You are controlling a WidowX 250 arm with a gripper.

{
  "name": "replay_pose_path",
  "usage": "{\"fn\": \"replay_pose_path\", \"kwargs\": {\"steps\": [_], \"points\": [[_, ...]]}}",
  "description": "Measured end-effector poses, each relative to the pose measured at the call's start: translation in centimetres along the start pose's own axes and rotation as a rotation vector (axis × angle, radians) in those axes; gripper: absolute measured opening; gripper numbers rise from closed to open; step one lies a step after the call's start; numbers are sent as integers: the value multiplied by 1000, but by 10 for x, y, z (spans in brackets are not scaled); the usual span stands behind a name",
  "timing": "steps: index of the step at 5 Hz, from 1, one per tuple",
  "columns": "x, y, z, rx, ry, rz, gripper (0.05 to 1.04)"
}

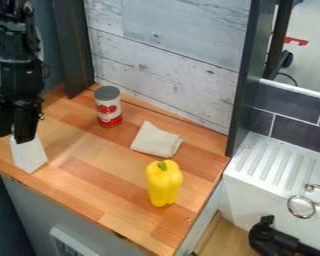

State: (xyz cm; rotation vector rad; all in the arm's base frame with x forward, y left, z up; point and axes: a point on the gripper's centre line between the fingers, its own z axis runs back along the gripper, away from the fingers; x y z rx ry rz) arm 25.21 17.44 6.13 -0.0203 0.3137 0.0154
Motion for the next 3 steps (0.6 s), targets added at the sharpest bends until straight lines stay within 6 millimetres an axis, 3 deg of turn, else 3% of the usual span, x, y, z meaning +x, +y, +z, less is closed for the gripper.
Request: {"fn": "replay_pose_path", "kwargs": {"steps": [1,2,3], "points": [[2,0,4,-6,-11,12,499],[9,-2,22,12,-26,14,499],[23,3,55,49,-92,10,499]]}}
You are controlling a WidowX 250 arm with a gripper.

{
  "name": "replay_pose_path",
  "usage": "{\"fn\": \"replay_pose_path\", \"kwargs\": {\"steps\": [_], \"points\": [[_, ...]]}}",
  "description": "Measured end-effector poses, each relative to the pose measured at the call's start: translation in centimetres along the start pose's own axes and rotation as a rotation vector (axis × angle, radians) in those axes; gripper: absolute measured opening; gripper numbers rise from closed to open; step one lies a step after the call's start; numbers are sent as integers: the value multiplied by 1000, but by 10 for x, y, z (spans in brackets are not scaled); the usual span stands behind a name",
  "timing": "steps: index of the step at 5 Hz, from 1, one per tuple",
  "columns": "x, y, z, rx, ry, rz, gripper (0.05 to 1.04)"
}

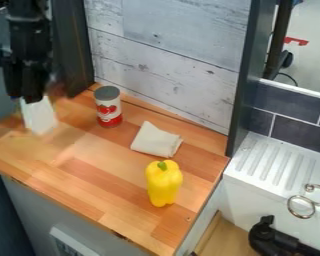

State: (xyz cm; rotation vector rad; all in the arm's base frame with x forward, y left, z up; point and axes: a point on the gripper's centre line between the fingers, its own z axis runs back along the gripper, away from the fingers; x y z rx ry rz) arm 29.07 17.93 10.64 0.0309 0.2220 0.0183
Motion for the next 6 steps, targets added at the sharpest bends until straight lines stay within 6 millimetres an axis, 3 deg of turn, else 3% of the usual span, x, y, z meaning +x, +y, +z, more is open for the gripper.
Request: {"fn": "replay_pose_path", "kwargs": {"steps": [1,2,4,6], "points": [[19,11,15,19,-47,0,499],[34,20,18,23,-56,-1,499],[55,42,1,4,-47,48,499],[70,47,-17,-20,-91,100,499]]}}
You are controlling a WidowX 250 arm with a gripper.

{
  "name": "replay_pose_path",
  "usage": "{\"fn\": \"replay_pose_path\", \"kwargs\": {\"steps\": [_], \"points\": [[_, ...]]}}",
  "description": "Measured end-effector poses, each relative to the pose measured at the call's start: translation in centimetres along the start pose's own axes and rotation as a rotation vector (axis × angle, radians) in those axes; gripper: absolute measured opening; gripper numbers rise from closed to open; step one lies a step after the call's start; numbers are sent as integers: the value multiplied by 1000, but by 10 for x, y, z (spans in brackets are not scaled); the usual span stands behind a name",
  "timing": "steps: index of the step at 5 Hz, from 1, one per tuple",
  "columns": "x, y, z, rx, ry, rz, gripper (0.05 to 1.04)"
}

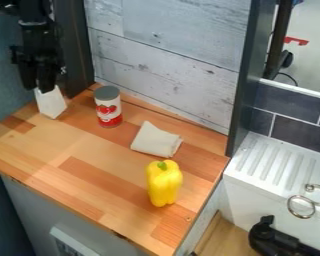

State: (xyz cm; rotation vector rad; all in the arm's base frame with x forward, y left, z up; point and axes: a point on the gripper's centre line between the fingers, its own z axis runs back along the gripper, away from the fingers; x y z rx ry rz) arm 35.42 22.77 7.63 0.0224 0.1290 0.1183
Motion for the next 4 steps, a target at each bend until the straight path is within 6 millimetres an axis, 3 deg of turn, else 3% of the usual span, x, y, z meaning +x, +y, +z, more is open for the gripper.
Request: {"fn": "replay_pose_path", "kwargs": {"steps": [2,3,4], "points": [[-4,7,-10,-55,5,49,499],[1,9,-10,-63,14,63,568],[3,13,-7,-55,46,63,876]]}}
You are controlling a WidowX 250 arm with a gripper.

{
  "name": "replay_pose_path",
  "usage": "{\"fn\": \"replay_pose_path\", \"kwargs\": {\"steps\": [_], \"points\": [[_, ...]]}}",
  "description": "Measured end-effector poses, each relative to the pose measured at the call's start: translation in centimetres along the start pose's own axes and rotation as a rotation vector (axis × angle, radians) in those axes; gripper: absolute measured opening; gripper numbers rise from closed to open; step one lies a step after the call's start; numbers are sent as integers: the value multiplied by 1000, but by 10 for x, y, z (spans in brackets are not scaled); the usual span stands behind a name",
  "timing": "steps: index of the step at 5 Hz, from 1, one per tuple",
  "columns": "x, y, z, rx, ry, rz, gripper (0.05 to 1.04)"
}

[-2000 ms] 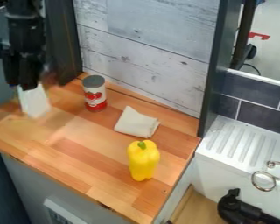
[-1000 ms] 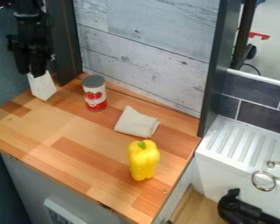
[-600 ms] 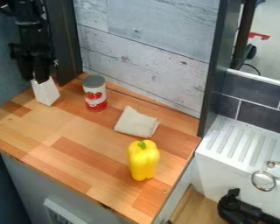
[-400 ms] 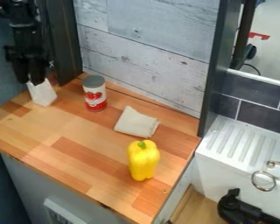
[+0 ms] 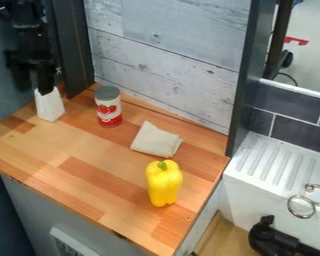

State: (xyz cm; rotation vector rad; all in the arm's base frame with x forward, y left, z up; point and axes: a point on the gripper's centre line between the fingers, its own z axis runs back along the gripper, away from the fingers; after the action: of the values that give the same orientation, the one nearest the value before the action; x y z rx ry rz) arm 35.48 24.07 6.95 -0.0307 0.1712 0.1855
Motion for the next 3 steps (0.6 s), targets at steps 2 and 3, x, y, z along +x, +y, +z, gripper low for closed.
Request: {"fn": "replay_pose_path", "kwargs": {"steps": [2,3], "points": [[-6,-28,38,79,-58,-36,1007],[-37,-51,69,155,-57,-46,1003]]}}
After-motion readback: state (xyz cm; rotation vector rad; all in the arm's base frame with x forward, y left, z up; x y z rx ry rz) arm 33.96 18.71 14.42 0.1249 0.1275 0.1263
